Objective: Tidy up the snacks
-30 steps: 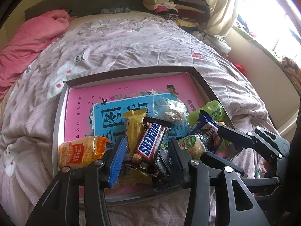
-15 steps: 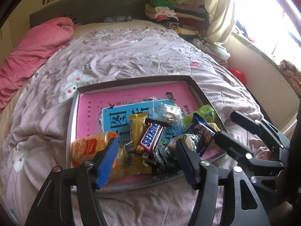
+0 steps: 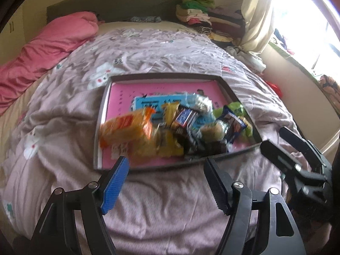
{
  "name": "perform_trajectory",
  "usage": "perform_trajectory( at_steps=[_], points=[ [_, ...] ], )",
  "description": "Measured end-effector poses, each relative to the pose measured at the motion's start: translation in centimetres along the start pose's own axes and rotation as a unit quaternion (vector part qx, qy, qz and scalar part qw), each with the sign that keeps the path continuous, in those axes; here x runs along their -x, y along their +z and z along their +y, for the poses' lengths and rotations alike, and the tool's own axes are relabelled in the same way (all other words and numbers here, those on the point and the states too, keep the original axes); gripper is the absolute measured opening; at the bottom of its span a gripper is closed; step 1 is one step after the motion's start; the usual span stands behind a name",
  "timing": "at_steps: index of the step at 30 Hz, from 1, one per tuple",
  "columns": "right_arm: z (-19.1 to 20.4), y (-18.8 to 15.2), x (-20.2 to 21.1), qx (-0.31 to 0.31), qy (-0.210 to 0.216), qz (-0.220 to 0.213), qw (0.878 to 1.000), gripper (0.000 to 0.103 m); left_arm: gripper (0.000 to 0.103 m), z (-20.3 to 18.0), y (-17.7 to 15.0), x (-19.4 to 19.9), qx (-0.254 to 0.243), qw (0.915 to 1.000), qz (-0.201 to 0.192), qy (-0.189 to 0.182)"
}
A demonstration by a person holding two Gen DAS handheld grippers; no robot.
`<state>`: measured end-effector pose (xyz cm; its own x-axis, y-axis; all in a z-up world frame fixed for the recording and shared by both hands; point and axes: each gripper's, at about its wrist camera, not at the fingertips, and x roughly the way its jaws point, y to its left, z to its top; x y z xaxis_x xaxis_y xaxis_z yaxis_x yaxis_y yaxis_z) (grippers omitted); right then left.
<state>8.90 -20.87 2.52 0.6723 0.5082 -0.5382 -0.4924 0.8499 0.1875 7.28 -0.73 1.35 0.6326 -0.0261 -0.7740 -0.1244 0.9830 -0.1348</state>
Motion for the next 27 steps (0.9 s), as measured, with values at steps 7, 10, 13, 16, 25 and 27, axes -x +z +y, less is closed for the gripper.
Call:
perform_trajectory(
  at_steps=[7, 10, 13, 16, 25, 27],
  points=[
    [-0.2, -1.6, 1.5, -0.026, -0.055, 0.009, 0.998, 0.096, 0.075, 0.4, -2.9, -0.3, 0.0, 0.9997, 0.024, 0.005],
    [0.2, -2.1, 2.3, -0.018, -0.066, 0.007, 0.998, 0.097, 0.075, 0.5, -3.5, -0.1, 0.008, 0.9997, 0.024, 0.006],
    [0.7, -2.4, 2.6, -0.02, -0.068, 0.013, 0.997, 0.097, 0.075, 0.4, -3.8, 0.1, 0.013, 0.9998, 0.017, 0.007],
    [1.1, -2.8, 2.7, -0.024, -0.059, 0.023, 0.998, 0.097, 0.075, 0.3, -3.8, 0.3, 0.011, 0.9998, 0.015, 0.009],
    [1.4, -3.7, 1.9, -0.025, -0.055, 0.047, 0.997, 0.098, 0.075, 0.5, -3.9, 0.9, 0.014, 0.9998, 0.007, 0.012],
    [1.3, -3.8, 1.9, -0.025, -0.058, 0.048, 0.997, 0.098, 0.075, 0.5, -3.9, 1.0, 0.013, 0.9998, 0.005, 0.012]
  ],
)
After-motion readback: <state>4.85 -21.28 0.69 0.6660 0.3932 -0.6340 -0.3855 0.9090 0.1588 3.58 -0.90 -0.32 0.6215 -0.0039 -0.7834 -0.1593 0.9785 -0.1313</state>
